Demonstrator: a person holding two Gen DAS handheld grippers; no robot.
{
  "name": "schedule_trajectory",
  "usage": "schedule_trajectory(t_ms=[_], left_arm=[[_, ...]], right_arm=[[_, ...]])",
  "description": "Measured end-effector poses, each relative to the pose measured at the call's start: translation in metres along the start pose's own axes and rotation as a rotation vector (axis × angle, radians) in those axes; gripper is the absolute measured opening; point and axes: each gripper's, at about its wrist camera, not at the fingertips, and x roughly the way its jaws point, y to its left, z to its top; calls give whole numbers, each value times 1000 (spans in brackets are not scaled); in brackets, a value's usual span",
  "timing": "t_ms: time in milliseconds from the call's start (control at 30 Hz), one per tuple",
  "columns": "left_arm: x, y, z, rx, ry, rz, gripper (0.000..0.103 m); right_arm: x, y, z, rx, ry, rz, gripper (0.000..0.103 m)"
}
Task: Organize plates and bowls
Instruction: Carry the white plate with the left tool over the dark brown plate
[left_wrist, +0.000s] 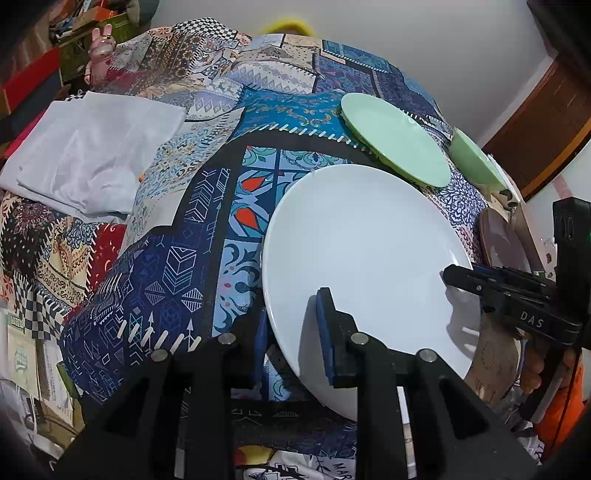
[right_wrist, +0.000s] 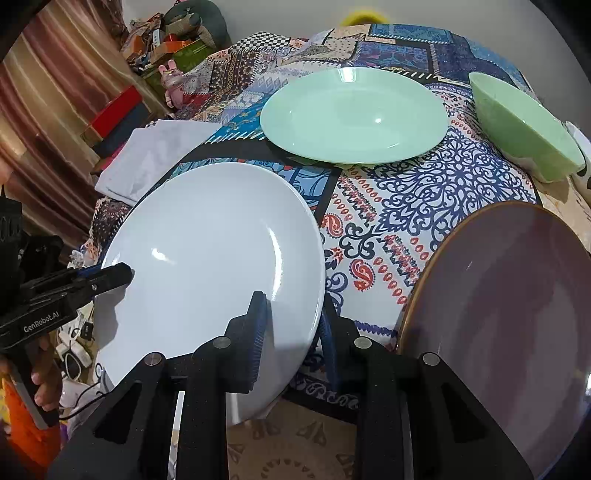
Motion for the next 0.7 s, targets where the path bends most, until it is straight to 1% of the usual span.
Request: schedule_trajectory(t_ms=[267, 433, 700], left_arm=[[-6, -13, 1, 37, -34, 61, 25], [-11, -20, 5, 32, -39, 46, 26], [-30, -43, 14, 70, -102, 32, 26]], right_arm=[[-6, -1, -1, -1, -22, -4, 25], [-19, -2, 0, 0, -64, -14, 25], [-49, -11, 2, 17, -138, -27, 25]])
